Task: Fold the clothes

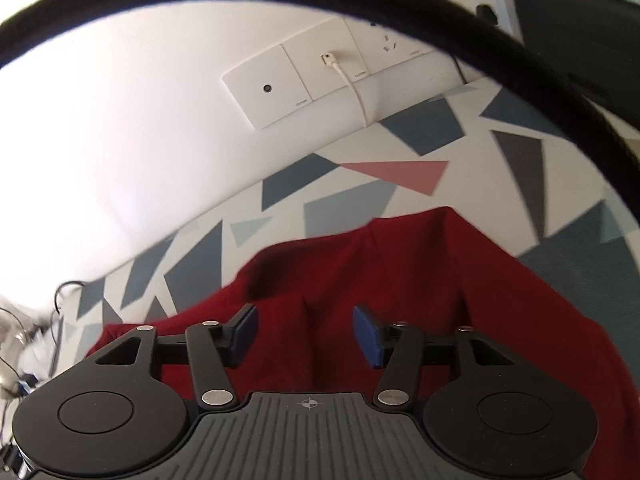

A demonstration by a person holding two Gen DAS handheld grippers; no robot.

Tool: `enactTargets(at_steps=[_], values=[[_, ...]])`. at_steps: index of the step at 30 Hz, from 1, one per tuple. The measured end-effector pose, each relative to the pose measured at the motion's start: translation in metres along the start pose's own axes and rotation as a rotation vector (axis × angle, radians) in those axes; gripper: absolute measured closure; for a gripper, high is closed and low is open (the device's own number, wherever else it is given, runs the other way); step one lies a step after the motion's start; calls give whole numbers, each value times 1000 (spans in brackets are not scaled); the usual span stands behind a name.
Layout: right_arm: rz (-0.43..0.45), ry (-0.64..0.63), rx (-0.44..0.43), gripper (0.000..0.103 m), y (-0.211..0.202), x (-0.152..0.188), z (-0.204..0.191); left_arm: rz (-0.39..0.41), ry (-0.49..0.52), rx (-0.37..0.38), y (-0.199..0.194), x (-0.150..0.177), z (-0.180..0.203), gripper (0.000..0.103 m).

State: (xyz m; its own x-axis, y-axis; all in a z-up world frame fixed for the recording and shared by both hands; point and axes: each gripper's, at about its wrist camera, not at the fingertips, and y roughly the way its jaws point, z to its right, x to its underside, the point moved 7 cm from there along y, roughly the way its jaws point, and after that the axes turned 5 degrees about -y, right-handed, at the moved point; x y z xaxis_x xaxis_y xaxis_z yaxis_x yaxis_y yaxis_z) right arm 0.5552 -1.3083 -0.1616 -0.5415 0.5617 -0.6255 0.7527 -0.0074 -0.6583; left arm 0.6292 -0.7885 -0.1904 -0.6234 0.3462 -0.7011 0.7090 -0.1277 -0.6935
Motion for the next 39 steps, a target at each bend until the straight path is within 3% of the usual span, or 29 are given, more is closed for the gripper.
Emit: enactTargets(at_steps=[3, 8, 12, 15, 17, 19, 21, 25, 26, 28, 32, 34, 39], values=[[-36, 133, -21, 53, -3, 3, 8, -25, -71, 19, 4, 0, -10, 14], [-64, 505, -143, 50, -23, 35, 21, 2, -36, 8, 3, 1, -7, 14], [-119, 593, -158, 49, -9, 49, 22, 3, -46, 11, 5, 0, -8, 14], [-63, 629, -137, 50, -2, 44, 26, 2, -42, 13, 6, -2, -9, 14], [-30, 666, -123, 57, 1, 40, 28, 4, -37, 15, 7, -1, -9, 14], [-24, 645, -103, 93, 4, 33, 25, 6, -33, 16, 7, -2, -10, 13], [-8, 549, -92, 95, -1, 17, 15, 7, -28, 17, 8, -2, -10, 12], [177, 308, -63, 96, -46, -27, -6, 12, -7, 18, 8, -3, -10, 12], [183, 295, -49, 96, -52, -30, -2, 15, -2, 20, 8, -3, -10, 12], [183, 278, -20, 95, -62, -34, 9, 21, 9, 31, 8, -3, -10, 12], [-39, 262, 98, 89, -33, 2, 38, 22, 11, 47, 9, -4, -11, 12], [-43, 247, 156, 78, -30, 14, 49, 19, 7, 53, 10, -4, -12, 12], [15, 285, 169, 74, -35, 19, 63, 8, -16, 65, 10, -3, -14, 11]])
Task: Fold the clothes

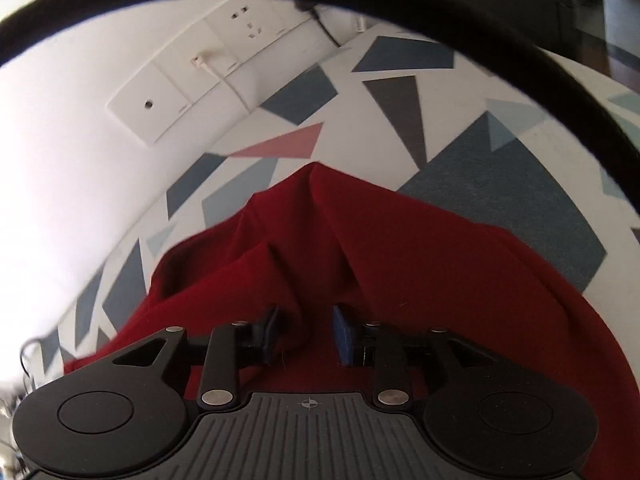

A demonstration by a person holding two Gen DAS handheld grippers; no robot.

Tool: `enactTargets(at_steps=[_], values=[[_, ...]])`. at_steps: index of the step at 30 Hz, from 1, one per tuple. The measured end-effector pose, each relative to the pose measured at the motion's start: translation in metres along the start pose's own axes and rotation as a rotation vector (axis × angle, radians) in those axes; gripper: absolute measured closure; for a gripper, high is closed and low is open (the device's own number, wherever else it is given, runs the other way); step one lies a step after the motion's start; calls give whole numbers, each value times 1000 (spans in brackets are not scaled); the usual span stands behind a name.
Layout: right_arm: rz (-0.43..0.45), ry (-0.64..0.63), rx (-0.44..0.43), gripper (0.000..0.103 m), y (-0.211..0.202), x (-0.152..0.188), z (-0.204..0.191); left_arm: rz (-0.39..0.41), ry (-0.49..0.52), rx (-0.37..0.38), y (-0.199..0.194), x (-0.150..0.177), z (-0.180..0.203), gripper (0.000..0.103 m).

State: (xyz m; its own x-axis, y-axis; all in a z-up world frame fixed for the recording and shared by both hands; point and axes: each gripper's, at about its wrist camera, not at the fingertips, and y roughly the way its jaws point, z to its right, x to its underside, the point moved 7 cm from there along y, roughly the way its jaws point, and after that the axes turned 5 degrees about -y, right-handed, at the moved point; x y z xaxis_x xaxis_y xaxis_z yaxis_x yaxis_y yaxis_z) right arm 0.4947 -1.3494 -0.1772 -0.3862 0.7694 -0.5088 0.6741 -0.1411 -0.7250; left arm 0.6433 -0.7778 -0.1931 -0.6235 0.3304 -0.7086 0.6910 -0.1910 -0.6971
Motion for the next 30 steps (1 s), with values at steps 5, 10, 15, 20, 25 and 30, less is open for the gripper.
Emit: enactTargets(at_steps=[5, 10, 15, 20, 25, 30], values=[[5, -134, 42, 86, -2, 5, -11, 28, 90, -24, -2, 0, 3, 11], [0, -95, 62, 97, 12, 3, -2, 9, 51, -21, -1, 0, -6, 8], [66, -39, 13, 66, -10, 3, -2, -23, 58, 9, -5, -3, -4, 9], [191, -38, 71, 64, -64, 14, 17, 17, 80, 122, -43, -21, 16, 9], [204, 3, 180, 57, -101, 37, 55, 91, 124, 280, -63, -32, 58, 9], [171, 17, 291, 49, -126, 79, 81, -29, 116, 352, -36, -22, 92, 9]])
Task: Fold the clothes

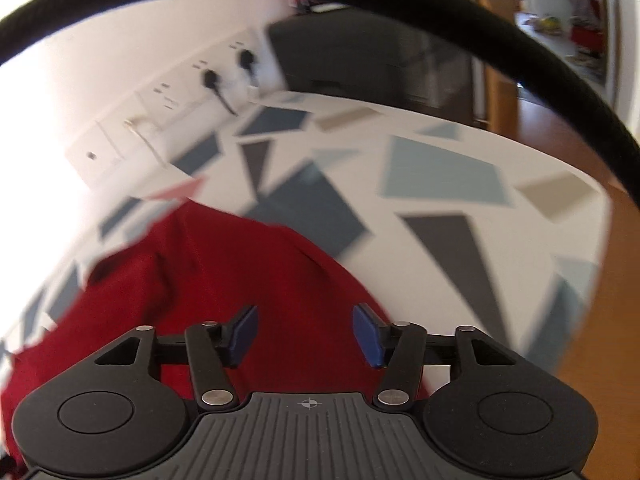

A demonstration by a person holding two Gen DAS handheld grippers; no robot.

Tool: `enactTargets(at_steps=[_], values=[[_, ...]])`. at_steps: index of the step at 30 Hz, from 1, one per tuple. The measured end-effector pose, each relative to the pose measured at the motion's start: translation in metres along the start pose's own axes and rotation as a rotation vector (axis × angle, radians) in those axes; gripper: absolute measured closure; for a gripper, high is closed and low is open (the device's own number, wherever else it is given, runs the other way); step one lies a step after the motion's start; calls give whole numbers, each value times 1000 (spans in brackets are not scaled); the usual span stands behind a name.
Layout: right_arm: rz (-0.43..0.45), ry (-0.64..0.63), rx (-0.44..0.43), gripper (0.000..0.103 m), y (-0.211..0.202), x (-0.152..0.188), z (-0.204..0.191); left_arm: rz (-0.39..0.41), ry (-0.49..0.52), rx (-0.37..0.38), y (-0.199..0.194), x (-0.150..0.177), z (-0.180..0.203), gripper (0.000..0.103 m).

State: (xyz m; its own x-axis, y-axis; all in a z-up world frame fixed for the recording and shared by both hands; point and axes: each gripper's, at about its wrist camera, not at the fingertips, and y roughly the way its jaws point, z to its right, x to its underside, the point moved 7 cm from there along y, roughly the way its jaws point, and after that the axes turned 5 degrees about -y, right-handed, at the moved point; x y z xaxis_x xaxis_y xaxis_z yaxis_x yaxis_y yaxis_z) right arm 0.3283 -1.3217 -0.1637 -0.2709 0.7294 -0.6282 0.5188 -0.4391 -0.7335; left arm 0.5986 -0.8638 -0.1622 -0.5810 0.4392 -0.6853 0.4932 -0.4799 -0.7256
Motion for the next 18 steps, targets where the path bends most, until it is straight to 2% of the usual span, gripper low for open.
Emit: enactTargets(at_steps=[2, 4, 7, 11, 14, 16, 17, 18], values=[[-10, -1, 25, 47, -9, 15, 9, -53, 1, 6, 10, 6, 9, 9], [-13, -14, 48, 35, -17, 28, 10, -85, 14, 11, 16, 13, 15, 9], [-21, -76, 84, 25, -16, 43, 15, -145, 16, 21, 25, 25, 20, 8], [-56, -83, 139, 25, -17, 60, 20, -168, 37, 8, 31, 30, 24, 1], [-65, -24, 131, 30, -13, 65, 25, -160, 48, 6, 32, 32, 25, 0], [-50, -53, 144, 46, -12, 66, 23, -161, 51, 7, 33, 32, 26, 0], [-44, -75, 148, 49, -12, 66, 21, -162, 53, 8, 33, 32, 26, 0], [-41, -98, 153, 57, -12, 66, 19, -163, 54, 9, 34, 31, 27, 0]])
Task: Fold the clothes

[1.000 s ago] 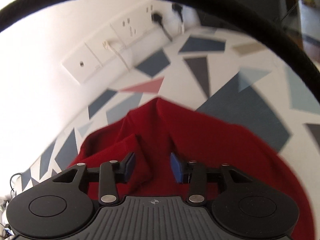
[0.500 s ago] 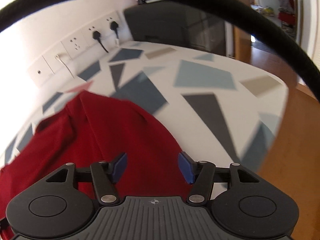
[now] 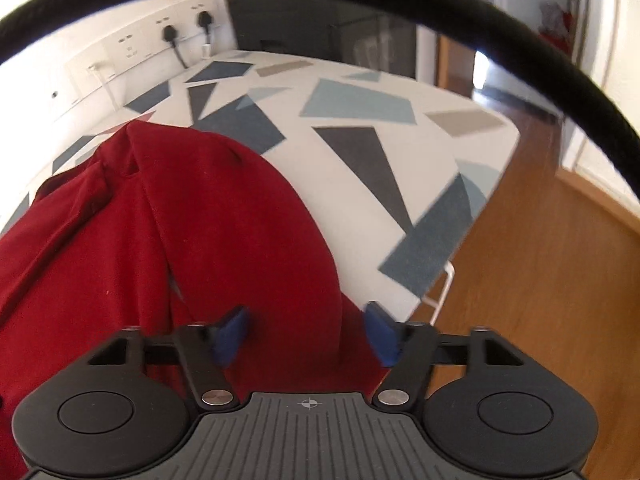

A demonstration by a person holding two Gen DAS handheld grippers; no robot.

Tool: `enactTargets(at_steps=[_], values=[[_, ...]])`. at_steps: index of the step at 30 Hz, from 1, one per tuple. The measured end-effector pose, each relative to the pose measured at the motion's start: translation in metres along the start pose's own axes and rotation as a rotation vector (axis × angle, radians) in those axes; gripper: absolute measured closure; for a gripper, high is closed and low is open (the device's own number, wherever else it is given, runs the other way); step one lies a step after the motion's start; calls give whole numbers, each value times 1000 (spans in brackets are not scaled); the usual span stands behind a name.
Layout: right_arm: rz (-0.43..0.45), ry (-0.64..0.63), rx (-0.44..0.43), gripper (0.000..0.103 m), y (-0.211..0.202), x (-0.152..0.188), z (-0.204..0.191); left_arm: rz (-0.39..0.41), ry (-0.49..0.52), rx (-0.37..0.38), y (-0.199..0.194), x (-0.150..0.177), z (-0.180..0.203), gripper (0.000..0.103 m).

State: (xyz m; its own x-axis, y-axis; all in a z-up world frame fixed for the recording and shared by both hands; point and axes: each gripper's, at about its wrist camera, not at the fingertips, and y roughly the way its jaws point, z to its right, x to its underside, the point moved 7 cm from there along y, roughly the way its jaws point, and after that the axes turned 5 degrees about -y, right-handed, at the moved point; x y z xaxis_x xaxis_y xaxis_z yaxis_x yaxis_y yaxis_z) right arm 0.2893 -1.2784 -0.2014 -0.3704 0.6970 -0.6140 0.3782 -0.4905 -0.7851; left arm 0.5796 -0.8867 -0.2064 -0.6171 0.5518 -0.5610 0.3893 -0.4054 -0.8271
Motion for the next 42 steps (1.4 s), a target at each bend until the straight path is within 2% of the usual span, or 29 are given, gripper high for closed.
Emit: enactTargets(at_steps=[1, 5, 7, 9, 17, 20, 22, 24, 28, 30, 34, 37, 42], values=[[5, -16, 1, 64, 0, 0, -2, 0, 2, 1, 1, -1, 1, 0], [19, -33, -4, 77, -3, -3, -6, 8, 8, 5, 1, -2, 2, 0], [16, -20, -22, 89, -6, -6, -6, 15, 8, 6, 2, -2, 3, 0], [9, 11, -52, 93, -8, -12, -5, 20, 9, 7, 1, -2, 3, 0], [118, 217, -170, 95, -28, -67, 7, 14, 9, 15, 2, -4, 2, 0], [162, 239, -206, 95, -37, -94, 3, 13, -21, 66, -6, -6, -1, 1], [186, 242, -242, 95, -43, -113, -4, 50, -63, 116, -18, -9, -5, 1], [205, 232, -281, 95, -48, -133, -16, 123, -103, 143, -36, -13, -11, 1], [213, 160, -348, 95, -50, -166, -57, 281, -166, 136, -73, -23, -32, 1], [212, 120, -388, 95, -52, -176, -86, 323, -201, 116, -87, -21, -45, 1], [204, -19, -535, 95, -65, -176, -161, 382, -284, 74, -113, -9, -71, 1], [152, -124, -662, 95, -70, -159, -224, 393, -349, 38, -124, 5, -90, 1], [6, -331, -818, 94, -67, -103, -306, 384, -443, -10, -134, 24, -114, 1]])
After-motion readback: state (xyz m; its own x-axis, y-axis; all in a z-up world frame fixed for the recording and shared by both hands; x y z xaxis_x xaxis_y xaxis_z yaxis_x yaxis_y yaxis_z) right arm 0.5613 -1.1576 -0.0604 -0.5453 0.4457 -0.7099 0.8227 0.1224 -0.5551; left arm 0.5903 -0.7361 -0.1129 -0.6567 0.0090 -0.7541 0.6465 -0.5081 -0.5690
